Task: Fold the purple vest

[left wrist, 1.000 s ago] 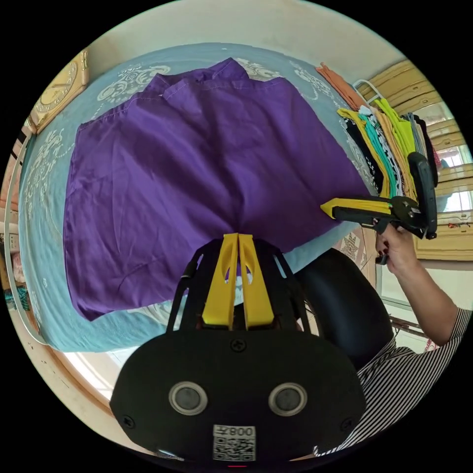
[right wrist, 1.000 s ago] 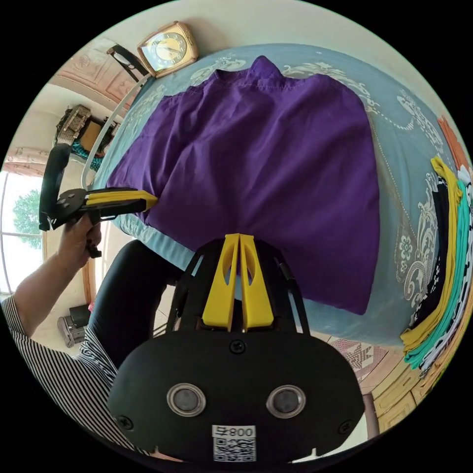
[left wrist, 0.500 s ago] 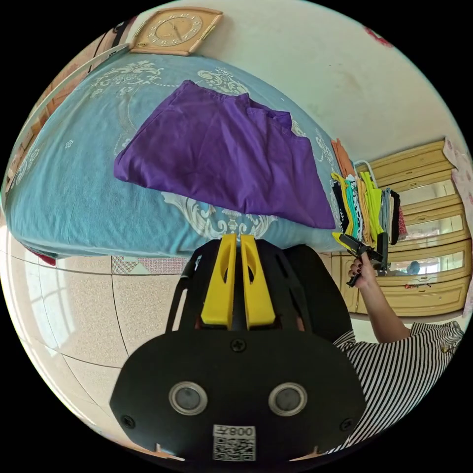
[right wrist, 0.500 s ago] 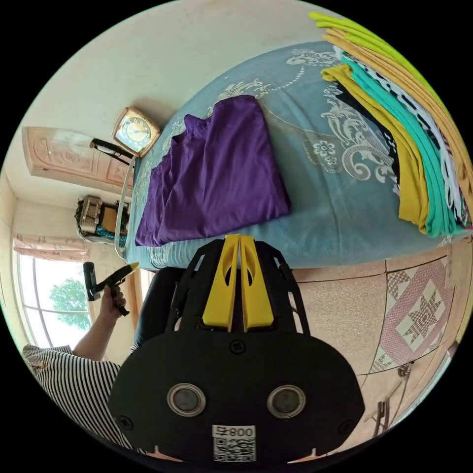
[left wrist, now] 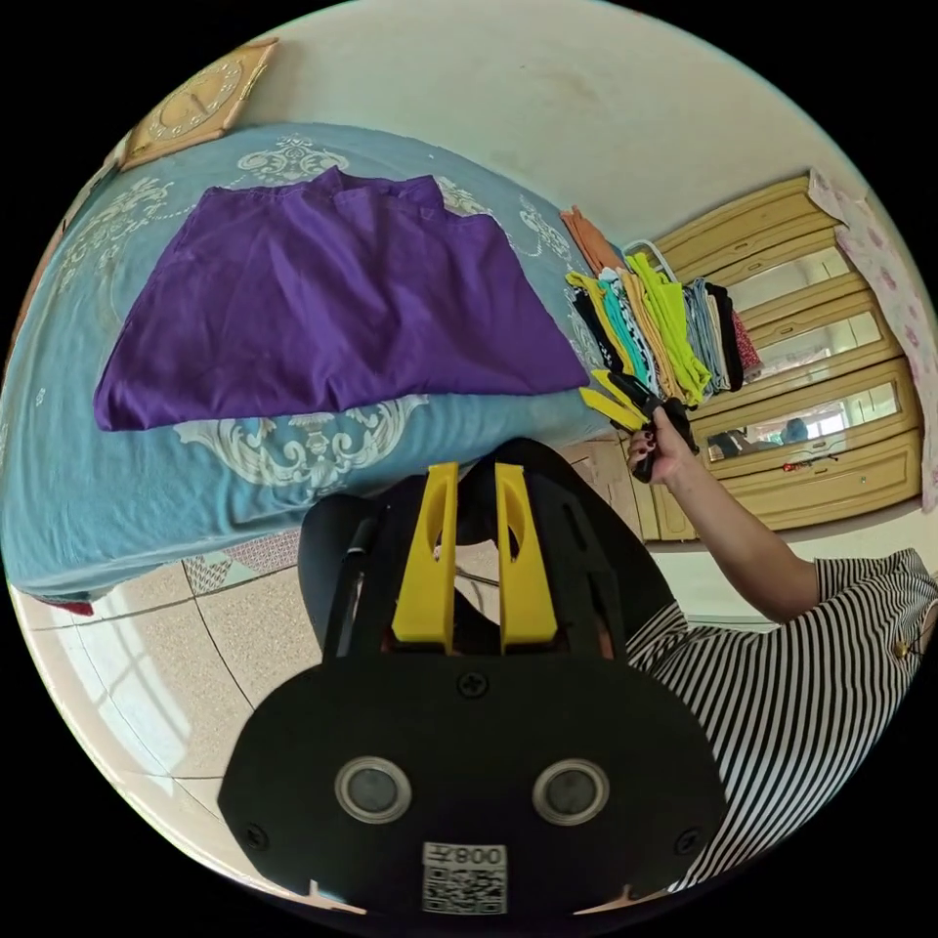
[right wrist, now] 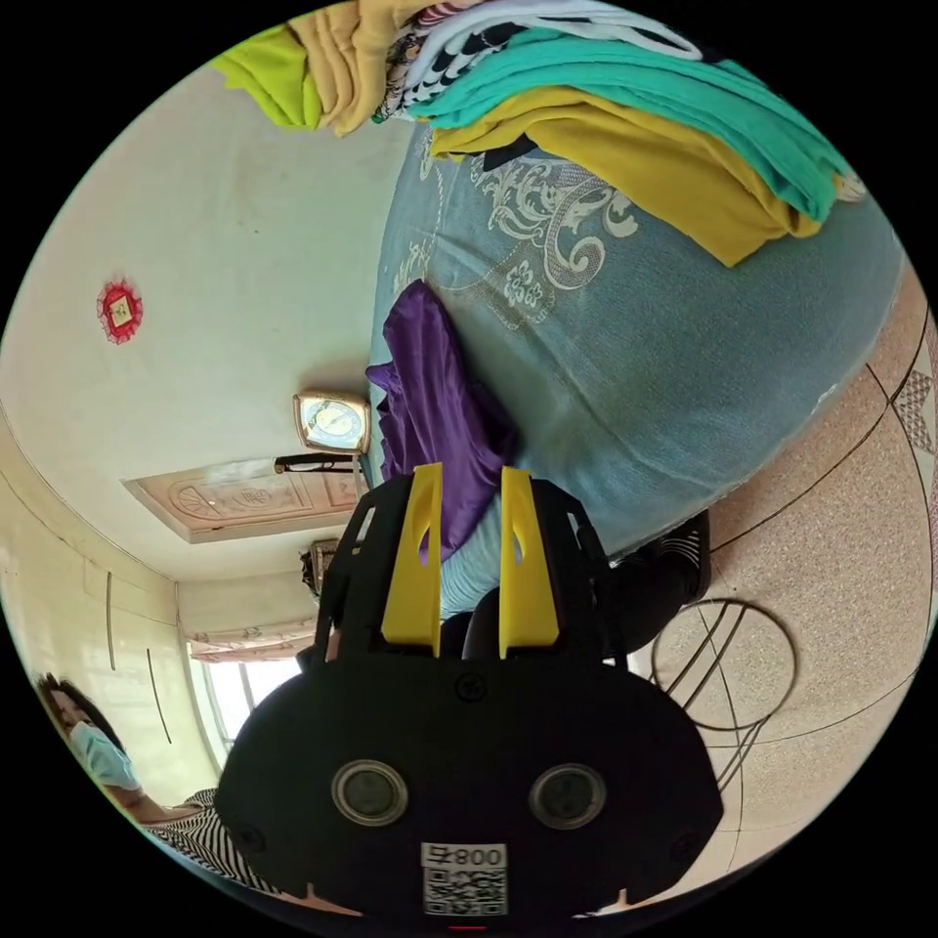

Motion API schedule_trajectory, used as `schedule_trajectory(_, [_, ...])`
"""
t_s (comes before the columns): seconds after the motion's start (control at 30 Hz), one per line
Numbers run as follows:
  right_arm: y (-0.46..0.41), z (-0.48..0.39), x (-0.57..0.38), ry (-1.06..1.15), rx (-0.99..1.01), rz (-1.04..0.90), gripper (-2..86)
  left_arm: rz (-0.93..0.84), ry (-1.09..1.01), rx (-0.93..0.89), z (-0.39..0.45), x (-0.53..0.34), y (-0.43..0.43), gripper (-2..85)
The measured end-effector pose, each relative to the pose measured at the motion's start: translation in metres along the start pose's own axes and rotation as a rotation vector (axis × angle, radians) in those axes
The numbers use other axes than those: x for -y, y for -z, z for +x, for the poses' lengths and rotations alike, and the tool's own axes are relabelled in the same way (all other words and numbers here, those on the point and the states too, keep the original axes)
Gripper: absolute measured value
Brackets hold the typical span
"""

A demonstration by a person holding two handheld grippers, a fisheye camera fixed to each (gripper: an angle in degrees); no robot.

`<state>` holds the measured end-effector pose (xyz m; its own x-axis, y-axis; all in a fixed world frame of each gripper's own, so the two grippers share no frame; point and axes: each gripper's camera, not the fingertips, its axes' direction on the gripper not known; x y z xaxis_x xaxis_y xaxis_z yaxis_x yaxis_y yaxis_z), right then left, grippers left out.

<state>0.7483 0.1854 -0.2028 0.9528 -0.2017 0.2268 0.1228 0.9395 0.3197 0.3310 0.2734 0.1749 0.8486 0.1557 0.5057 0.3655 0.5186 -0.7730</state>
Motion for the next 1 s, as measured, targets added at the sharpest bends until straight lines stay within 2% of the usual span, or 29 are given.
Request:
schedule_trajectory(0.17, [-0.006,0.026,0.007,-0.018,-0.031,-0.056,8.9,-0.027,-0.041,-0.003,0.034,0.004,-0.027,6.3])
schedule_trajectory(0.4, [-0.005,0.053,0.011,-0.013,-0.007,-0.029,7.5,-0.091,-0.114,-0.007,0.08,0.016,-0.067,6.5])
schedule_trajectory(0.6, [-0.016,0.061,0.017,0.025,0.035,-0.05,2.8,-0.126,-0.231,0.023,0.134,0.04,-0.102,7.5])
schedule_trajectory(0.8, [-0.027,0.023,0.016,0.198,0.111,-0.088,1.4,-0.12,-0.506,0.165,0.22,0.08,-0.139,9.8])
schedule_trajectory(0.87, [-0.04,0.0,0.018,0.276,0.115,-0.132,1.3,-0.118,-0.622,0.253,0.255,0.095,-0.16,10.7])
schedule_trajectory(1.0, [-0.063,-0.031,0.026,0.381,0.119,-0.206,1.5,-0.098,-0.72,0.473,0.291,0.109,-0.191,9.8])
